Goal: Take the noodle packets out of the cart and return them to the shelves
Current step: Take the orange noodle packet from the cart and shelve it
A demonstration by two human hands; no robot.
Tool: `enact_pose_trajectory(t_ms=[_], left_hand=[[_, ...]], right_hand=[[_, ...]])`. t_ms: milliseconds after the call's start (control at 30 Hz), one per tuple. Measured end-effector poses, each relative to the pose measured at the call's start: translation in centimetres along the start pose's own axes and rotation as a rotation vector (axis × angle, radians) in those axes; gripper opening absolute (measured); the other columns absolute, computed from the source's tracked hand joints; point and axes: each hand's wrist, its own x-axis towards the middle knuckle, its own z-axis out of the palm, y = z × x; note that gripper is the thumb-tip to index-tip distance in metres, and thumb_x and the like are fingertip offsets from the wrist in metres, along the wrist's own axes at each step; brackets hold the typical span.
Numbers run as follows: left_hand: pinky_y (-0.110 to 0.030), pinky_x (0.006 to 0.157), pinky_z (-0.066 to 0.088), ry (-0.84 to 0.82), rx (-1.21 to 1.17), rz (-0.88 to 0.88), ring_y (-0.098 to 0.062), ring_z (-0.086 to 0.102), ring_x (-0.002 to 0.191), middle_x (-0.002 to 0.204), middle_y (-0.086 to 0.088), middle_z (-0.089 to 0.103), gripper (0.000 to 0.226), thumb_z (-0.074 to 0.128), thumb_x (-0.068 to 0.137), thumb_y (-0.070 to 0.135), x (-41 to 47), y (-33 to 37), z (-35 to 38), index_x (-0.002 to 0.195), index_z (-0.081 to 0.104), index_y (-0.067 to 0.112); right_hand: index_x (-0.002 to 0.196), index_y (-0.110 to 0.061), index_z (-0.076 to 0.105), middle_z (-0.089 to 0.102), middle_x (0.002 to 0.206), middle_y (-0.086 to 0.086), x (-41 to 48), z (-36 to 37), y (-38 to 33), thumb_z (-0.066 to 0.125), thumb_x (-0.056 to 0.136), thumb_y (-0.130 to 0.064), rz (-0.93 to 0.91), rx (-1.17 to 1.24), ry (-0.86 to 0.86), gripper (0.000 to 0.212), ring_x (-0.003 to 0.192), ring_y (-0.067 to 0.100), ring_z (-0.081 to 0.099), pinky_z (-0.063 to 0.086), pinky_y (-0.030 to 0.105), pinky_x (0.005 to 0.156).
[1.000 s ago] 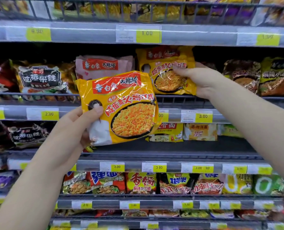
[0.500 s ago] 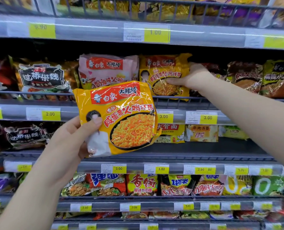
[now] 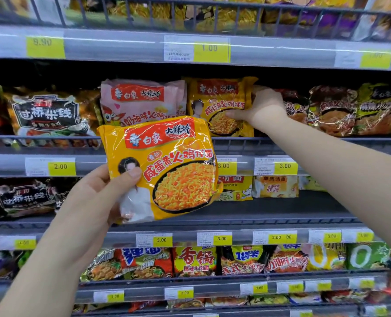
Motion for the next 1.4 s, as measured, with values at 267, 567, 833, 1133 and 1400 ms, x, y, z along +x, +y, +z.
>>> enact_pose_trajectory(t_ms=[267,567,833,1133,1400], left_hand=[[-0.027,0.058,0.056,-0.019,0.040,-0.007,-0.014,0.075,0.078,0.100,0.000,0.080,0.056,0.092,0.048,0.057,1.1,-0.2,0.4,0.096,0.081,0.029],[-0.021,0.059,0.056,-0.023,0.083,0.024,-0.016,0.077,0.086,0.102,-0.001,0.080,0.032,0.069,0.083,0.032,2.6,1.0,3.1,0.112,0.072,0.019],[-0.025,0.065,0.057,-0.069,0.157,0.040,-0.022,0.076,0.095,0.106,-0.003,0.079,0.028,0.068,0.095,0.031,5.3,1.7,6.8,0.118,0.069,0.014],[-0.021,0.066,0.051,-0.034,0.237,0.051,-0.006,0.068,0.076,0.094,0.013,0.074,0.053,0.072,0.090,0.053,9.3,2.1,10.0,0.127,0.065,0.015],[-0.036,0.091,0.059,-0.047,0.437,0.212,-0.015,0.074,0.095,0.103,0.008,0.078,0.045,0.075,0.079,0.034,11.7,2.5,10.2,0.121,0.067,0.020]], right_hand=[[0.143,-0.009,0.045,0.065,0.124,0.012,0.1,-0.3,0.3,0.078,0.079,-0.064,0.016,-0.034,-0.060,0.091,0.095,0.028,0.062,0.045,0.032,0.069],[0.138,-0.007,0.049,0.063,0.126,0.014,-2.8,-2.0,1.8,0.080,0.085,-0.034,-0.106,0.101,0.087,0.067,0.114,0.029,0.060,0.047,0.031,0.085],[0.121,-0.028,0.064,0.076,0.108,-0.008,-10.6,-5.7,3.3,0.055,0.101,-0.051,-0.104,0.824,-0.393,0.032,0.095,0.009,0.076,0.063,0.030,0.082],[0.126,-0.017,0.064,0.080,0.111,-0.002,-9.0,-6.4,4.4,0.071,0.092,-0.039,-0.017,0.957,-0.502,0.040,0.101,0.018,0.077,0.063,0.029,0.081],[0.133,-0.007,0.057,0.079,0.111,0.004,-5.9,-5.5,4.1,0.075,0.092,-0.033,0.068,1.029,-0.361,0.051,0.095,0.014,0.078,0.062,0.025,0.075]])
